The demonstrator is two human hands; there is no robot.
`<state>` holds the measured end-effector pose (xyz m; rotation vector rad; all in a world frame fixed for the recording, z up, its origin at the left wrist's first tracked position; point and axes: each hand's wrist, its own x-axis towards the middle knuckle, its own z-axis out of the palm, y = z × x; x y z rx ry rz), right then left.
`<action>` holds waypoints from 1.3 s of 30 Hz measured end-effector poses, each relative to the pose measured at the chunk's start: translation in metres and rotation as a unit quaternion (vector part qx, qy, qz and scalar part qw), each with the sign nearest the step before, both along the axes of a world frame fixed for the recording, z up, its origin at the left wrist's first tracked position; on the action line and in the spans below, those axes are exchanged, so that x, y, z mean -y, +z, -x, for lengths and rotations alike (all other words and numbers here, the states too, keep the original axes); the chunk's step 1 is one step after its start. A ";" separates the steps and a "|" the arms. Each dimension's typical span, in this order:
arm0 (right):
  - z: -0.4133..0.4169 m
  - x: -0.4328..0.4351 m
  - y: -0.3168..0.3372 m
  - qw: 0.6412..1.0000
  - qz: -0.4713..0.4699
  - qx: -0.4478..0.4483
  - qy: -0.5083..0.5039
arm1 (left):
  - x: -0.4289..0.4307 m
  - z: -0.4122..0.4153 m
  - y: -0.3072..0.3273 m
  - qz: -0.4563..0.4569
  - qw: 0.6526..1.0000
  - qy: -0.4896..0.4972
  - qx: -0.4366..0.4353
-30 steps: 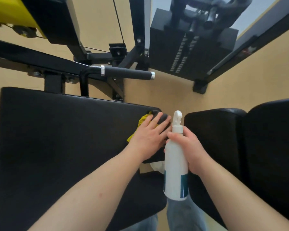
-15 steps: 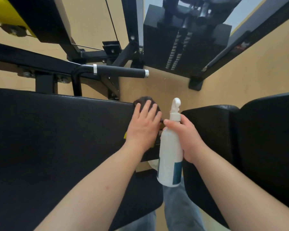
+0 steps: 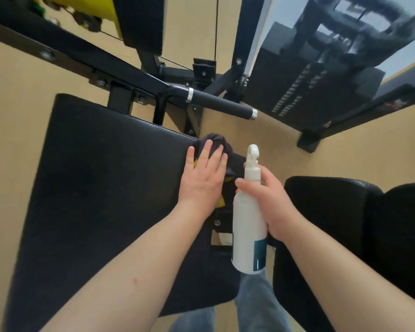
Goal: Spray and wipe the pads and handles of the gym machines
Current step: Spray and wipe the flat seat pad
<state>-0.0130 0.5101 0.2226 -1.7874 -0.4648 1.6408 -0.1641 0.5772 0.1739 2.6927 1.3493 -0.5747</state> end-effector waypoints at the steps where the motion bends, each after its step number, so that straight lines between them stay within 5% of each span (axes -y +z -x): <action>1: 0.004 -0.005 0.002 1.000 0.000 0.002 0.014 | -0.006 0.009 0.003 -0.008 1.000 0.013 -0.006; 17: 0.076 -0.073 0.026 0.977 -0.035 0.015 0.209 | -0.113 0.154 0.072 -0.135 0.947 0.285 -0.057; 23: 0.082 -0.084 0.029 0.968 -0.043 0.005 0.247 | -0.151 0.171 0.097 -0.106 0.853 0.507 0.070; 32: 0.096 -0.095 0.029 0.962 -0.029 -0.020 0.270 | -0.037 0.210 0.083 -0.147 0.830 0.538 0.013; 39: 0.112 -0.113 0.026 0.956 -0.043 -0.031 0.290 | -0.116 0.194 0.083 -0.145 0.814 0.559 0.060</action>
